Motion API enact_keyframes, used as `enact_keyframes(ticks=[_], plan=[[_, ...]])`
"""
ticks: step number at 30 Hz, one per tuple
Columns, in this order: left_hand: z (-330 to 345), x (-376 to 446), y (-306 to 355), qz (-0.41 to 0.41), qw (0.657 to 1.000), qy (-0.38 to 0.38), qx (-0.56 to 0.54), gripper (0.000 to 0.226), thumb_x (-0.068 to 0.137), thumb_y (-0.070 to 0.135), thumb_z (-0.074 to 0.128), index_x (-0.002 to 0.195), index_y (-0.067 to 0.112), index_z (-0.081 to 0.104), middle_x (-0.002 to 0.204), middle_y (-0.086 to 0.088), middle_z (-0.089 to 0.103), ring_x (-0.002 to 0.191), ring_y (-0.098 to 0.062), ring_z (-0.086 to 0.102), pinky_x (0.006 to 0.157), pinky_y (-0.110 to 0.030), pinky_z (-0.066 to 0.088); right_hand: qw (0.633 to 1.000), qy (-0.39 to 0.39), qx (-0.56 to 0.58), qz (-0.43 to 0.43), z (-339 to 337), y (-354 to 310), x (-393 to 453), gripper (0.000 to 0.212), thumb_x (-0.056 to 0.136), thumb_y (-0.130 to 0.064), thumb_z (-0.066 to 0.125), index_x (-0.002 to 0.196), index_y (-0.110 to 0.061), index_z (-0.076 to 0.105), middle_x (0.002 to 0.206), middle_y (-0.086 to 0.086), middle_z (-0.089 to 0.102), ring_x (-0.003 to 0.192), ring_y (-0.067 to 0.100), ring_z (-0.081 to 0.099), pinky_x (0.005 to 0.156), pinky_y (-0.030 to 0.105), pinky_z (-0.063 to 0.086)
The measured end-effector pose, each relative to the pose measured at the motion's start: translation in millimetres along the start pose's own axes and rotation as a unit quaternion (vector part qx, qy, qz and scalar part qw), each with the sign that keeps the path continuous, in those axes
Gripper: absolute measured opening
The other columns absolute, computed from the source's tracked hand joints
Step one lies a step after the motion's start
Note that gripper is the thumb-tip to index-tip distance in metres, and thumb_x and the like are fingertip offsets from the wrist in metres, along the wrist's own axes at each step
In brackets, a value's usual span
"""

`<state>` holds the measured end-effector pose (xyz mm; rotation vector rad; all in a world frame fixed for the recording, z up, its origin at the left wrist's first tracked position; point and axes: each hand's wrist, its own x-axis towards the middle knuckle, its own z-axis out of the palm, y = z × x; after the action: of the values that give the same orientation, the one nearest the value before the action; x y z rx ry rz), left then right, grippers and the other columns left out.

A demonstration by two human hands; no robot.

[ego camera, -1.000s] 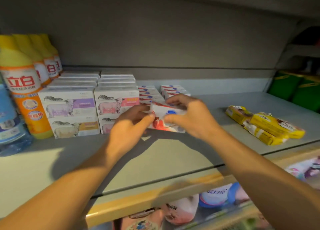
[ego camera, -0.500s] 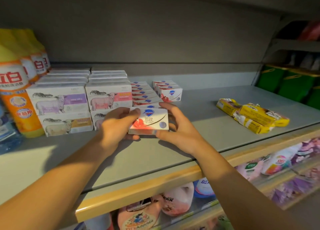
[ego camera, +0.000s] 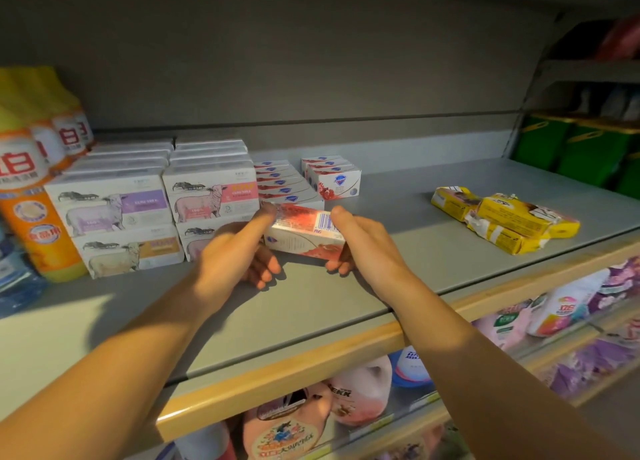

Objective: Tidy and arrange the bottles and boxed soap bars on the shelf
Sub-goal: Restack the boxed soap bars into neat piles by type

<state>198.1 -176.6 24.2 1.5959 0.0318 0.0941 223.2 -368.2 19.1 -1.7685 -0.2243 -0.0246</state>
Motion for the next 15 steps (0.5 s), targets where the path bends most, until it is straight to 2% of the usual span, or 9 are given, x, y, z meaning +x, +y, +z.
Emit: enact_keyframes(ticks=[2,6,8,11,12,15], plan=[[-0.1,0.5,-0.9,-0.006,1.0,0.012,0.021,0.07,0.087,0.065,0.052,0.076,-0.002,0.067,0.058,-0.021,0.063,0.044,-0.024,0.054,0.041,-0.026,0.044,1.0,0.009,-0.009,0.007,0.5,-1.4,0.1,0.055,0.079,-0.068,0.043,0.091,-0.021,0.069,0.073,0.0,0.075,0.057,0.018,0.068,0.046,0.022,0.046],[0.6,1.5,-0.8,0.002,0.999,0.026,0.031,0.07,0.082,0.068,0.053,0.081,0.0,0.068,0.055,-0.018,0.06,0.042,-0.021,0.051,0.039,-0.025,0.041,1.0,0.015,-0.02,0.004,0.3,-0.5,0.7,0.048,0.09,-0.062,0.042,0.093,-0.023,0.069,0.074,-0.003,0.074,0.055,0.014,0.067,0.046,0.018,0.046],[-0.3,3.2,-1.1,0.001,0.999,0.021,0.031,0.063,0.079,0.066,0.055,0.082,0.005,0.068,0.056,-0.017,0.061,0.043,-0.021,0.051,0.04,-0.025,0.041,1.0,0.011,-0.003,0.004,-0.7,0.7,0.6,0.041,0.092,-0.057,0.047,0.094,-0.023,0.069,0.081,-0.002,0.075,0.061,0.014,0.068,0.052,0.02,0.048],[-2.5,4.2,-2.5,0.01,1.0,0.004,-0.013,0.046,0.09,0.055,0.058,0.088,0.01,0.069,0.062,-0.014,0.064,0.048,-0.021,0.055,0.045,-0.028,0.047,0.998,-0.007,0.065,-0.023,-2.7,3.4,-0.2,0.026,0.081,-0.045,0.062,0.101,-0.029,0.068,0.095,-0.001,0.074,0.083,0.013,0.07,0.067,0.024,0.055],[-2.8,4.2,-2.9,0.013,0.999,0.003,-0.03,0.042,0.092,0.052,0.059,0.091,0.011,0.07,0.064,-0.013,0.066,0.049,-0.021,0.057,0.047,-0.029,0.05,0.996,-0.018,0.08,-0.046,-3.6,4.4,-0.9,0.03,0.077,-0.039,0.066,0.107,-0.034,0.067,0.101,0.0,0.073,0.09,0.014,0.07,0.073,0.027,0.058],[-2.0,3.5,-3.2,0.031,0.998,0.018,-0.042,0.025,0.094,0.036,0.064,0.089,0.012,0.07,0.069,-0.011,0.068,0.053,-0.022,0.061,0.052,-0.032,0.056,0.989,-0.05,0.053,-0.127,-3.6,6.1,-4.4,0.057,0.072,-0.019,0.072,0.121,-0.044,0.058,0.121,-0.005,0.066,0.109,0.015,0.064,0.083,0.032,0.059]])
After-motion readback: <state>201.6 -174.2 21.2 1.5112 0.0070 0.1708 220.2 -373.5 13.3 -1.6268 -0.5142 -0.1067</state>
